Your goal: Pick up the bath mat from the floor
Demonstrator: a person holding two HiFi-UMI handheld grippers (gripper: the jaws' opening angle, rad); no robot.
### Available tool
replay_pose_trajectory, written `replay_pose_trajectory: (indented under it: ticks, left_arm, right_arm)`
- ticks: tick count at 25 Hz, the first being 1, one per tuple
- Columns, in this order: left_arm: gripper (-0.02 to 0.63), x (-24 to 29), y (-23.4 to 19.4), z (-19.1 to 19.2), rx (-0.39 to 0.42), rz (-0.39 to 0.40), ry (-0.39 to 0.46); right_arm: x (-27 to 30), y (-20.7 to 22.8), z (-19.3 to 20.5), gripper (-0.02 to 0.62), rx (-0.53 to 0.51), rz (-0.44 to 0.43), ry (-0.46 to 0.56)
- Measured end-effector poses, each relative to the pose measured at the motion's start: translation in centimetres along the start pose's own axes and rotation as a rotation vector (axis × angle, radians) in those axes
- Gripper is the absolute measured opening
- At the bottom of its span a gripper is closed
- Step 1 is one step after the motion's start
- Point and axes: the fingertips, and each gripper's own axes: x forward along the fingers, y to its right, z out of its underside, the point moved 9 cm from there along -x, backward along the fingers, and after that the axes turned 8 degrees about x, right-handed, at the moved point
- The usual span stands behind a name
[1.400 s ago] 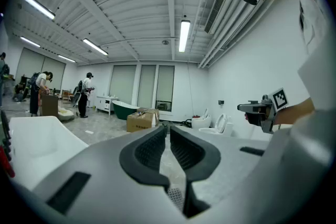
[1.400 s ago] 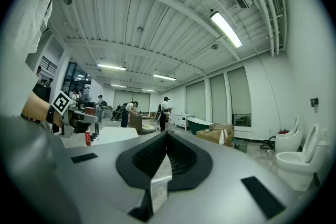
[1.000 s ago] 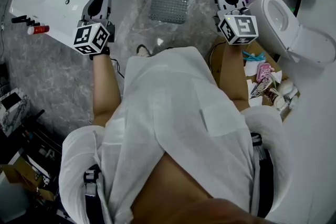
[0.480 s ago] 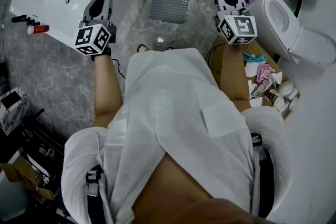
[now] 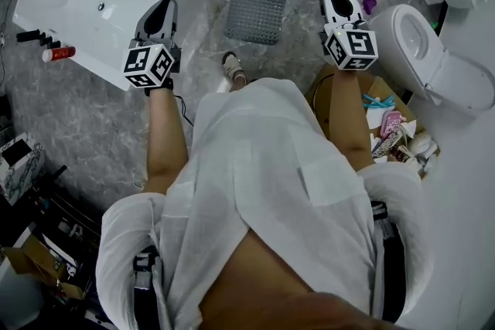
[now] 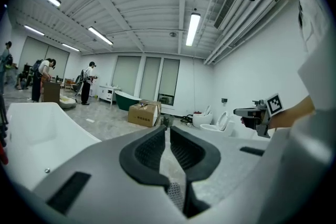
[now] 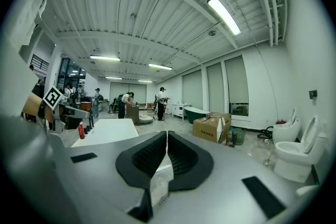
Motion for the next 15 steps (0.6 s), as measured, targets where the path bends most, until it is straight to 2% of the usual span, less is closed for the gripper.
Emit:
replay_pose_trajectory:
  ticks: [9, 15]
  left_arm:
    - [0.038, 4.2, -6.5, 2.2, -0.046, -0.008, -0.046]
    - [0.038, 7.8, -6.7, 4.0, -0.044, 0.013, -0.072]
  right_arm:
    - [8.9, 1.1, 2.0, 0.029, -0.001, 0.034, -0.084]
    - [12.0, 3.6, 4.9, 0.031, 0.008, 0.024, -0.143]
